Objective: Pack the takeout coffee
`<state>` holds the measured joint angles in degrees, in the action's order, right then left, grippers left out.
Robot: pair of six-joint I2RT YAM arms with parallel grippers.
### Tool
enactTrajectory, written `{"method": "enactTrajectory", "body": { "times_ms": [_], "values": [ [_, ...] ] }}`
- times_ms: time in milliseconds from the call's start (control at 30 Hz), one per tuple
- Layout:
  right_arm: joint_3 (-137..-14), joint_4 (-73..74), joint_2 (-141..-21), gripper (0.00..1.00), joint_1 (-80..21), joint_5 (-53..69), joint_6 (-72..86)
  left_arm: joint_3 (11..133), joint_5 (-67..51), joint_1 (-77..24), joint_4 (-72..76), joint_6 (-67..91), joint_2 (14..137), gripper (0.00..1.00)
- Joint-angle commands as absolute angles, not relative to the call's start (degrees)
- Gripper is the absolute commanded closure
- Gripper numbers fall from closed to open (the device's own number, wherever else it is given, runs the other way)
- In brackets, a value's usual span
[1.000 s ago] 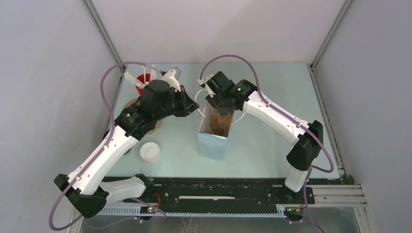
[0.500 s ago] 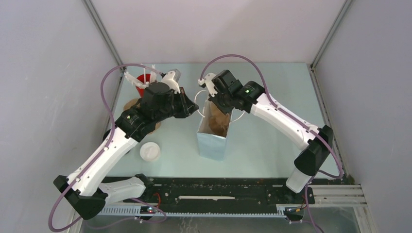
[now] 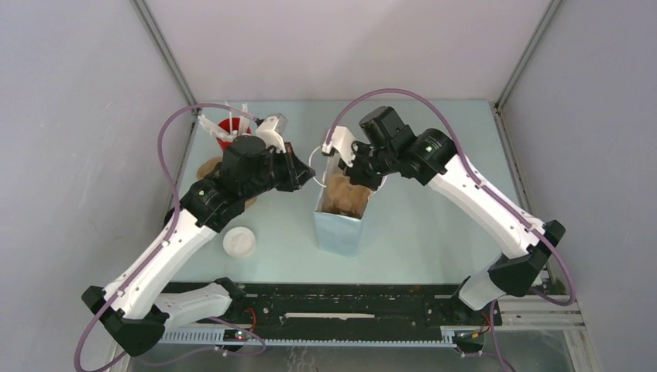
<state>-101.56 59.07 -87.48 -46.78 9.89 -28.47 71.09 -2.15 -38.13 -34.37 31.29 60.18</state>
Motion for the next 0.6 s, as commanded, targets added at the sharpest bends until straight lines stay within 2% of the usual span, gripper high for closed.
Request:
{"method": "enactTrajectory", "body": {
  "times_ms": [0,200,567],
  "values": [
    [-105.1,66.1,-91.6,1.00,-45.8,20.9,-33.1,69.8,-2.9,-38.1,-32.6,29.4,59.2,1.00],
    [-104.4,64.8,-94.4,1.00,-45.4,29.3,-30.9,69.7,-2.9,-38.1,-31.9,29.6,59.3,1.00],
    [-97.4,60.9,-96.3,1.00,-44.9,30.1,-31.2,67.7,-0.4,-38.1,-30.9,30.7,58.2,1.00]
  ]
}}
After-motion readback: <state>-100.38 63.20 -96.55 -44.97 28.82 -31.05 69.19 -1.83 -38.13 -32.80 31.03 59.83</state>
